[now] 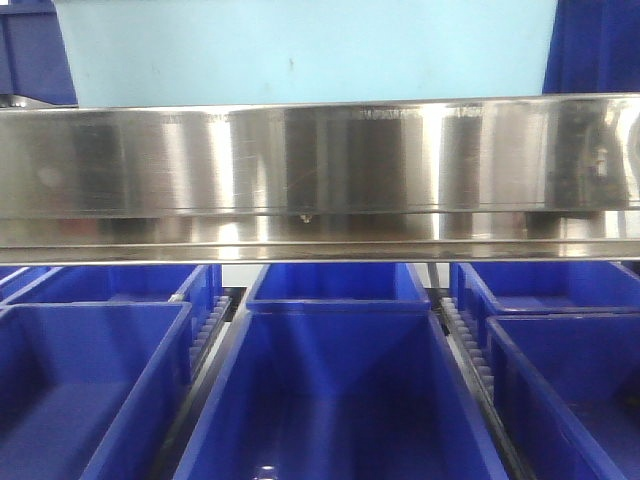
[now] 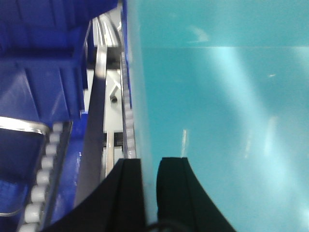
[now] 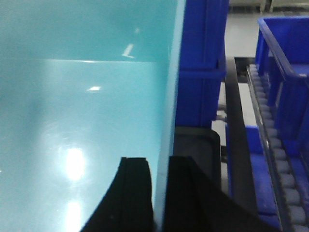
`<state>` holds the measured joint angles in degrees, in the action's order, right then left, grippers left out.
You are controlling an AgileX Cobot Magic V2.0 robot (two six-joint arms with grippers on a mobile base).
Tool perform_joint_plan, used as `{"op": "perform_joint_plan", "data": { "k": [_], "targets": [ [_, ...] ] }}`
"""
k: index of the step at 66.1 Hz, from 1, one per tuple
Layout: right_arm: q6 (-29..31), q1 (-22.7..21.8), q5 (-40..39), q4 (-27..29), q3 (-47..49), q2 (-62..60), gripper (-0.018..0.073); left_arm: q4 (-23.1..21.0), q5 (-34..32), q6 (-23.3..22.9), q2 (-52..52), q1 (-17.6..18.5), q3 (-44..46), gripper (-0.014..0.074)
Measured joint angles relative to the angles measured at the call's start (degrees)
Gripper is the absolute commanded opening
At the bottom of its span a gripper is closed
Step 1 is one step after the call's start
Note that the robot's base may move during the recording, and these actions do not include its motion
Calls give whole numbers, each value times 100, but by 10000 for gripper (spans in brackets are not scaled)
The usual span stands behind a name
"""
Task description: Move two blue bins to right shelf middle
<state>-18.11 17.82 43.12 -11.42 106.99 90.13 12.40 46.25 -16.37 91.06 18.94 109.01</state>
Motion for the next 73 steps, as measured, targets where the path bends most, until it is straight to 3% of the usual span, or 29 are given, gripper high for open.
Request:
{"op": "perform_joint_plan", "data": {
  "k": [18,43,58,73],
  "targets": [
    [11,-9,657,-66,-11,11,-166,-219,187,-11,336,0,0,-111],
    [-196,-9,746,-107,-11,202,-166,-206,220,-11,439,0,0,-111],
    [-810,-9,347,-587,-264,248,-166,-171,-186,-22,439,0,-252,-111],
    [-1077,-9,-471,-809,-1464,-186,-166,-220,-815,-22,263,0,-1042,-111]
  ]
}}
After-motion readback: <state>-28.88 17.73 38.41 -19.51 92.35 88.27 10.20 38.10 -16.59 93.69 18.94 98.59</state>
